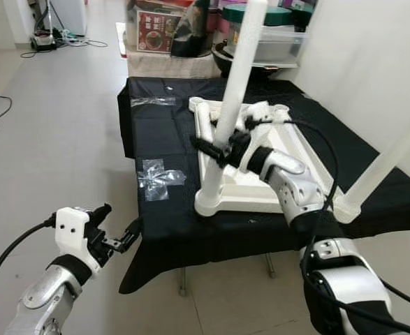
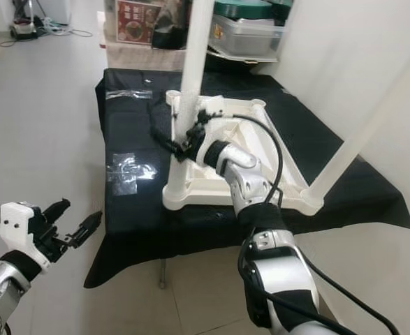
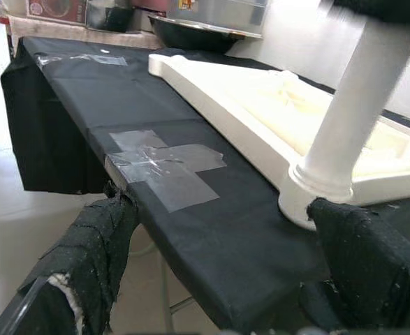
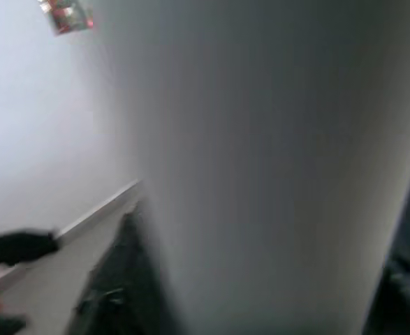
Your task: Building children table
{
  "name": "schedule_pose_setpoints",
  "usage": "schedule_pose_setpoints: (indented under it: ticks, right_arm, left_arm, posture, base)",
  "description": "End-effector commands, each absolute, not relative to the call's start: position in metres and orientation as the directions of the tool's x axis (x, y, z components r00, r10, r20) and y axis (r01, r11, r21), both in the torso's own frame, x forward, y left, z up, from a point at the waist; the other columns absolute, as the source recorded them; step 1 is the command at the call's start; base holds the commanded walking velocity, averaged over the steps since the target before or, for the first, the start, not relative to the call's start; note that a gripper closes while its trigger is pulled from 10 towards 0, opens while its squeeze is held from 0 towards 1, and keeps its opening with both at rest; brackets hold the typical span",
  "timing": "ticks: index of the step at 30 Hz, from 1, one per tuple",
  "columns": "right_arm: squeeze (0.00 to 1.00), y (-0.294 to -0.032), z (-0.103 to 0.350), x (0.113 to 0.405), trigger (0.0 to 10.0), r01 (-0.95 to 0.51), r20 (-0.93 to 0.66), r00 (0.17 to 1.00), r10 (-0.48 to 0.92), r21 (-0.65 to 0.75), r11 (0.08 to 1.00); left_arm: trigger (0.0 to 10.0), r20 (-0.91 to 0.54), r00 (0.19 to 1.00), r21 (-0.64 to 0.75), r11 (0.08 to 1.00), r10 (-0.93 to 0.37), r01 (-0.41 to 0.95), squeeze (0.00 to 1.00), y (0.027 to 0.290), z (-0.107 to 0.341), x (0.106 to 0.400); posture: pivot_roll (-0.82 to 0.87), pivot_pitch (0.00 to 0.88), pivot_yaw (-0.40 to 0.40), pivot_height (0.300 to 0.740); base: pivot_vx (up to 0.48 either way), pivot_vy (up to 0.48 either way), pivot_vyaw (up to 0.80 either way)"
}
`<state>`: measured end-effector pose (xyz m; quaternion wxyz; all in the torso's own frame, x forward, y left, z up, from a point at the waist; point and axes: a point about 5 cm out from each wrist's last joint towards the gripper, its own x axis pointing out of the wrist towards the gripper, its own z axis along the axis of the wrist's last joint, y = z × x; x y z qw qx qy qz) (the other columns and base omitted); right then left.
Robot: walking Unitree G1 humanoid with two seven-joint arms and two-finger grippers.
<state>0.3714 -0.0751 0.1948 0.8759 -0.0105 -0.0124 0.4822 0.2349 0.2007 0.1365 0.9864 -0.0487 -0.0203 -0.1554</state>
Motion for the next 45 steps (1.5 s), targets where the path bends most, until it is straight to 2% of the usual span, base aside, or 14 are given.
schedule_pose_setpoints:
  ticks: [1,6,11,12,14,18,19,22,23,34,36,37,38,45]
  right_arm:
    - [0.00,-0.059,0.181,0.364,0.0,-0.886,-0.047,0.463,0.885,-0.029,0.462]
    - [0.00,-0.109,0.138,0.391,0.0,0.018,-0.294,0.956,-0.021,-0.014,1.000]
    - [0.00,-0.141,0.114,0.373,0.0,0.400,-0.356,0.847,-0.395,-0.064,0.914]
    - [0.00,-0.134,0.114,0.368,9.7,0.379,-0.346,0.863,-0.368,-0.038,0.925]
    - [0.00,-0.127,0.115,0.365,10.0,0.338,-0.336,0.885,-0.323,-0.014,0.941]
    - [0.00,-0.109,0.123,0.364,10.0,0.193,-0.306,0.937,-0.169,0.049,0.980]
    - [1.00,-0.097,0.136,0.370,10.0,0.045,-0.225,0.974,-0.008,0.157,0.987]
    - [1.00,-0.086,0.149,0.374,10.0,-0.102,-0.155,0.977,0.143,0.247,0.964]
    - [0.00,-0.078,0.164,0.380,10.0,-0.259,-0.077,0.953,0.294,0.295,0.920]
    - [0.00,-0.065,0.199,0.378,10.0,-0.803,0.079,0.596,0.799,0.045,0.594]
    - [0.00,-0.062,0.195,0.374,8.2,-0.833,0.058,0.553,0.831,0.027,0.552]
    - [0.00,-0.057,0.188,0.373,1.2,-0.822,0.033,0.570,0.821,0.021,0.570]
    - [0.00,-0.057,0.188,0.373,1.2,-0.822,0.033,0.570,0.821,0.021,0.570]
    - [0.00,-0.121,0.127,0.388,0.0,0.121,-0.314,0.942,-0.117,-0.007,0.993]
  left_arm:
    - [10.0,0.048,0.950,-0.100,0.945,-0.309,0.313,0.00,0.197,0.133,0.235]
    - [10.0,0.048,0.951,-0.101,0.946,-0.304,0.307,0.00,0.199,0.133,0.232]
    - [10.0,0.048,0.950,-0.101,0.945,-0.307,0.310,0.00,0.200,0.134,0.231]
    - [10.0,0.047,0.950,-0.101,0.945,-0.308,0.311,0.00,0.200,0.134,0.231]
    - [10.0,0.047,0.950,-0.101,0.945,-0.309,0.312,0.00,0.200,0.134,0.231]
    - [10.0,0.046,0.949,-0.101,0.944,-0.311,0.314,0.00,0.201,0.133,0.232]
    - [10.0,0.046,0.949,-0.101,0.944,-0.312,0.315,0.00,0.200,0.133,0.233]
    - [10.0,0.046,0.949,-0.101,0.943,-0.312,0.316,0.00,0.200,0.132,0.234]
    - [10.0,0.047,0.949,-0.101,0.944,-0.312,0.315,0.00,0.200,0.132,0.235]
    - [10.0,0.056,0.949,-0.103,0.944,-0.309,0.313,0.00,0.198,0.133,0.236]
    - [10.0,0.057,0.949,-0.104,0.944,-0.309,0.313,0.00,0.198,0.134,0.236]
    - [10.0,0.058,0.950,-0.104,0.944,-0.308,0.312,0.00,0.197,0.134,0.236]
    - [10.0,0.058,0.950,-0.104,0.944,-0.308,0.312,0.00,0.197,0.134,0.236]
    - [10.0,0.061,0.952,-0.106,0.946,-0.302,0.307,0.00,0.198,0.135,0.231]
  posture:
    - [0.19,0.000,-0.154,0.740]
    - [0.18,0.000,-0.151,0.740]
    - [0.17,0.000,-0.140,0.740]
    - [0.17,0.000,-0.137,0.740]
    - [0.16,0.000,-0.133,0.740]
    - [0.16,0.000,-0.132,0.740]
    - [0.16,0.000,-0.134,0.740]
    - [0.17,0.000,-0.136,0.740]
    - [0.17,0.000,-0.138,0.740]
    - [0.18,0.000,-0.153,0.740]
    - [0.18,0.000,-0.155,0.740]
    - [0.19,0.000,-0.162,0.740]
    - [0.19,0.000,-0.162,0.740]
    - [0.17,0.000,-0.153,0.740]
  base:
    - [0.000,0.000,0.00]
    - [0.000,0.000,0.00]
    - [0.000,0.000,0.00]
    - [0.000,0.000,0.00]
    - [0.000,0.000,0.00]
    - [0.000,0.000,0.00]
    - [0.000,0.000,0.00]
    - [0.000,0.000,0.00]
    - [0.000,0.000,0.00]
    - [0.000,0.000,0.00]
    - [0.000,0.000,0.00]
    - [0.000,0.000,0.00]
    - [0.000,0.000,0.00]
    - [0.000,0.000,0.00]
